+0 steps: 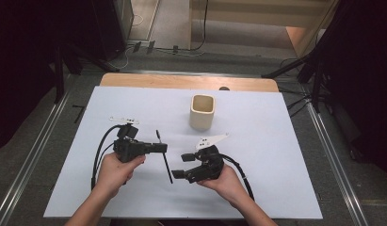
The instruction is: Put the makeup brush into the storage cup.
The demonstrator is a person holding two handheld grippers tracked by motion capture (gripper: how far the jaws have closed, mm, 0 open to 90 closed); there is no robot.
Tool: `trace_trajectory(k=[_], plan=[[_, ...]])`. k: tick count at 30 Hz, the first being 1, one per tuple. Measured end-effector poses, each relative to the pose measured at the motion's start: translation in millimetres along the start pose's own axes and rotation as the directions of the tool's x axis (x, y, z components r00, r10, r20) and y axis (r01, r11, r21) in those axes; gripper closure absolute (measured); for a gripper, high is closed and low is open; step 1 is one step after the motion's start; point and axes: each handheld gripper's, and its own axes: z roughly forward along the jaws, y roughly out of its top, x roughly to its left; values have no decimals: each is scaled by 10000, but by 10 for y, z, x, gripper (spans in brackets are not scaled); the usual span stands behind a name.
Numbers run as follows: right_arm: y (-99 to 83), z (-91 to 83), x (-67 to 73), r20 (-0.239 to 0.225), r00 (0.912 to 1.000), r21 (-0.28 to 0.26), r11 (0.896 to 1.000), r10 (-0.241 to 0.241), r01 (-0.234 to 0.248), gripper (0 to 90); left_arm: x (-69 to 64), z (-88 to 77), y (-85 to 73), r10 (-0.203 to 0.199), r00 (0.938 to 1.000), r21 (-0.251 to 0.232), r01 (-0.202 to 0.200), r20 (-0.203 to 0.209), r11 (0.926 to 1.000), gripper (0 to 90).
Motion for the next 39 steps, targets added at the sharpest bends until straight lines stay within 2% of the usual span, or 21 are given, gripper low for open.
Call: trace_trajectory(k=[5, 7, 13, 17, 19, 21, 23, 25, 30, 36, 39], plan=[[34, 49, 9, -432, 9991, -131, 9999, -37, 31, 254, -8, 15, -8, 559, 9980, 683, -579, 303, 9960, 851], [41, 67, 6, -596, 9982, -144, 9998, -113, 104, 259, -19, 1, -6, 839, 9957, 777, -868, 403, 9932, 851], [18, 145, 10, -780, 9960, -61, 9991, -432, 428, 303, -4, -25, -7, 1209, 9899, 761, -1264, 734, 9891, 850], [14, 186, 11, -851, 9958, -84, 9994, -338, 332, 324, 1, 0, -6, 1365, 9859, 805, -1444, 963, 9862, 850], [5, 203, 1, -658, 9973, -28, 9994, -340, 339, 332, -8, 25, -9, 1499, 9835, 876, -1589, 1014, 9834, 850], [-1, 220, -8, -718, 9971, -49, 9997, -247, 244, 353, -13, 48, -15, 1612, 9813, 857, -1704, 1051, 9816, 850], [-5, 239, -16, -804, 9967, -137, 9998, -122, 112, 380, -12, 73, -20, 1601, 9799, 728, -1694, 1193, 9829, 850], [-7, 258, -14, -729, 9973, -174, 9998, -91, 79, 422, -9, 83, -24, 1507, 9810, 615, -1590, 1218, 9854, 850], [-13, 266, -1, -696, 9974, -481, 9986, 167, -201, 533, -19, 99, -32, 1643, 9807, 489, -1702, 1059, 9842, 850], [-6, 249, 18, -336, 9982, -956, 9941, 487, -517, 732, -24, 123, -34, 1656, 9824, 353, -1692, 868, 9850, 849], [-5, 253, 29, -451, 9974, -1023, 9929, 563, -607, 806, -20, 118, -33, 1675, 9827, 322, -1705, 790, 9848, 849]])
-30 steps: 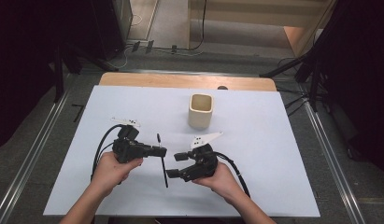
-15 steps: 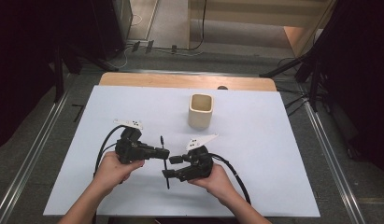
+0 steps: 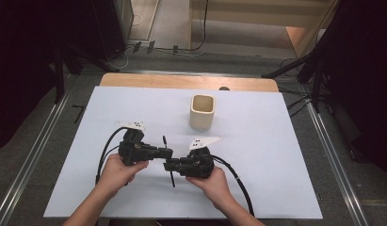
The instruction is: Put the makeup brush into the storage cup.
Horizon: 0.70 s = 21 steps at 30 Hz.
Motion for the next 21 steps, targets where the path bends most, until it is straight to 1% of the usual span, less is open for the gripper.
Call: trace_trajectory(k=[3, 7, 9, 11, 13, 14, 15, 17, 18, 19, 21], plan=[[3, 8, 13, -104, 9999, 27, 10000, 2, -2, 855, 3, 8, -1, 21, 10000, -1, -21, 2, 10000, 849], [7, 11, 17, -97, 10000, 75, 10000, 6, -6, 857, 5, 2, 2, 88, 9999, 46, -88, 50, 10000, 848], [11, 10, 22, -85, 10000, 59, 10000, 12, -11, 857, 0, -4, 5, 40, 10000, -1, -40, 59, 10000, 848], [19, 2, 27, -83, 10000, 98, 9999, 52, -51, 857, -6, -6, 4, 148, 9999, -1, -148, 34, 9999, 847], [22, 1, 30, -76, 10000, 139, 9999, 59, -57, 858, -6, -7, 2, 174, 9998, -4, -174, -17, 9998, 840], [23, 0, 29, -21, 10000, 175, 9998, 69, -69, 858, 2, -10, 2, 143, 9999, -115, -142, 33, 9998, 772], [27, -5, 23, 65, 9999, 230, 9996, 143, -144, 858, 10, -13, 1, 116, 9998, -214, -112, 150, 9997, 624], [30, -15, 18, 150, 9998, 233, 9996, 163, -166, 858, 25, -28, -3, 153, 9995, -487, -140, 265, 9987, 501], [34, -23, 9, 205, 9997, 215, 9997, 140, -144, 858, 24, -41, -4, 163, 9998, -543, -156, 128, 9984, 459], [37, -32, 7, 233, 9995, 214, 9995, 212, -217, 858, 25, -55, -8, 257, 9996, -609, -262, -97, 9978, 442], [41, -48, -9, 359, 9992, 216, 9996, 185, -193, 858, 28, -75, -13, 432, 9986, -673, -452, -309, 9967, 400]])
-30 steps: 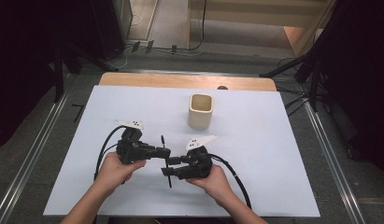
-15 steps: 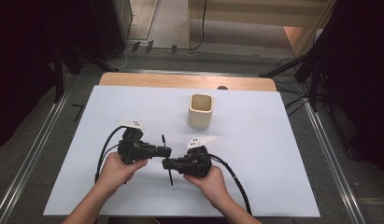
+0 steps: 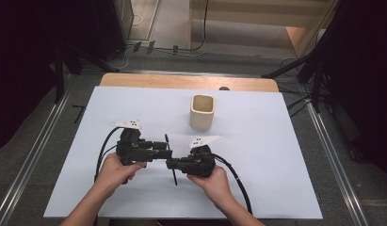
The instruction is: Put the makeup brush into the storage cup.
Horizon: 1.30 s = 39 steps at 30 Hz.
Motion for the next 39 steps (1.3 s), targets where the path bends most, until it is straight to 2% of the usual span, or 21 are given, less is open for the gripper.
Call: trace_trajectory(k=[4, 5, 7, 8, 9, 10, 13, 15, 16, 18, 20, 21, 22, 23, 27, 28, 30, 34, 38, 39], plan=[[6, -31, -27, 226, 9997, 63, 9999, 115, -116, 858, -10, -30, -8, 197, 9995, -48, -198, -243, 9998, 396], [7, -37, -36, 258, 9996, 61, 9999, 129, -131, 858, -12, -30, -8, 283, 9987, -31, -284, -424, 9996, 395], [7, -48, -55, 381, 9991, 69, 9998, 162, -165, 858, -32, -19, -9, 342, 9947, 8, -343, -972, 9994, 395], [6, -55, -61, 410, 9989, 94, 9997, 231, -235, 858, -46, -10, -10, 456, 9900, -10, -461, -1337, 9989, 396], [6, -67, -75, 506, 9984, 108, 9996, 262, -268, 858, -61, -4, -14, 584, 9857, -73, -603, -1581, 9982, 396], [5, -76, -87, 606, 9978, 101, 9995, 285, -292, 858, -69, -3, -17, 715, 9836, -85, -739, -1656, 9972, 395], [4, -103, -116, 770, 9961, 68, 9991, 423, -430, 858, -101, 2, -30, 1106, 9796, 3, -1121, -1679, 9937, 395], [7, -121, -129, 846, 9955, 45, 9991, 422, -428, 858, -112, 6, -41, 1394, 9753, 309, -1361, -1713, 9902, 395], [9, -123, -134, 899, 9951, 22, 9991, 419, -423, 858, -115, 11, -50, 1417, 9756, 574, -1338, -1678, 9893, 395], [12, -136, -143, 964, 9943, 38, 9989, 461, -467, 858, -107, 17, -58, 1373, 9803, 1018, -1235, -1421, 9871, 395], [13, -147, -156, 1046, 9932, 49, 9986, 519, -527, 858, -114, 29, -70, 1491, 9764, 1142, -1321, -1561, 9846, 394], [14, -152, -163, 1086, 9928, 45, 9987, 501, -509, 858, -108, 35, -74, 1598, 9757, 1135, -1436, -1500, 9831, 298], [15, -155, -169, 1143, 9924, 52, 9989, 451, -460, 858, -92, 45, -79, 1654, 9783, 1111, -1519, -1250, 9821, 199], [17, -162, -176, 1196, 9918, 33, 9989, 456, -463, 857, -92, 47, -82, 1600, 9784, 1138, -1455, -1309, 9828, 153], [25, -194, -201, 1253, 9905, -3, 9983, 572, -576, 857, -83, 41, -105, 1975, 9676, 1492, -1744, -1573, 9733, 155], [27, -205, -212, 1266, 9903, -39, 9984, 571, -570, 857, -81, 34, -118, 2237, 9621, 1585, -1992, -1558, 9671, 157], [34, -214, -224, 1294, 9897, -94, 9981, 619, -612, 857, -85, 31, -139, 2538, 9546, 1636, -2284, -1562, 9597, 157], [49, -227, -239, 1390, 9884, -115, 9981, 608, -598, 857, -79, 43, -186, 2954, 9360, 1910, -2596, -1917, 9466, 157], [61, -256, -251, 1400, 9879, -123, 9977, 671, -660, 857, -57, 38, -245, 3399, 9091, 2147, -2916, -2409, 9321, 157], [65, -263, -259, 1449, 9871, -101, 9977, 683, -676, 857, -51, 33, -256, 3405, 9090, 2085, -2943, -2404, 9327, 157]])
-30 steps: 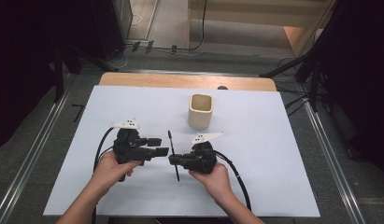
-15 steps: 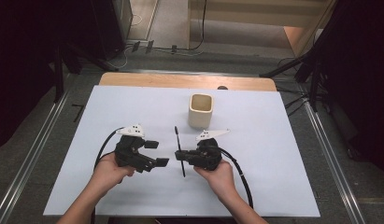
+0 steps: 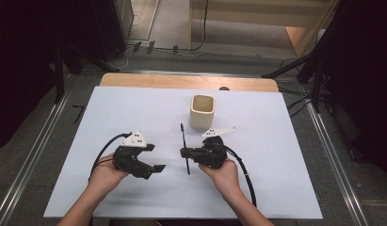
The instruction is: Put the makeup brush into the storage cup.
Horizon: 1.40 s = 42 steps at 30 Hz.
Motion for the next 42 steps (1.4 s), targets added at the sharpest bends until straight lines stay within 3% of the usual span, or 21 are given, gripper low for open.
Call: trace_trajectory(k=[4, 17, 42], plan=[[14, -23, -27, 6, 10000, -39, 10000, 64, -64, 857, 14, -18, -41, -17, 9998, -51, 18, 213, 10000, 157], [88, -76, -47, 64, 10000, -147, 9999, 40, -39, 857, 66, -77, -158, -314, 9994, -153, 317, 156, 9994, 157], [281, -88, -86, 149, 9997, -363, 9991, -199, 204, 857, 105, -220, -346, -763, 9962, -163, 757, -410, 9970, 157]])
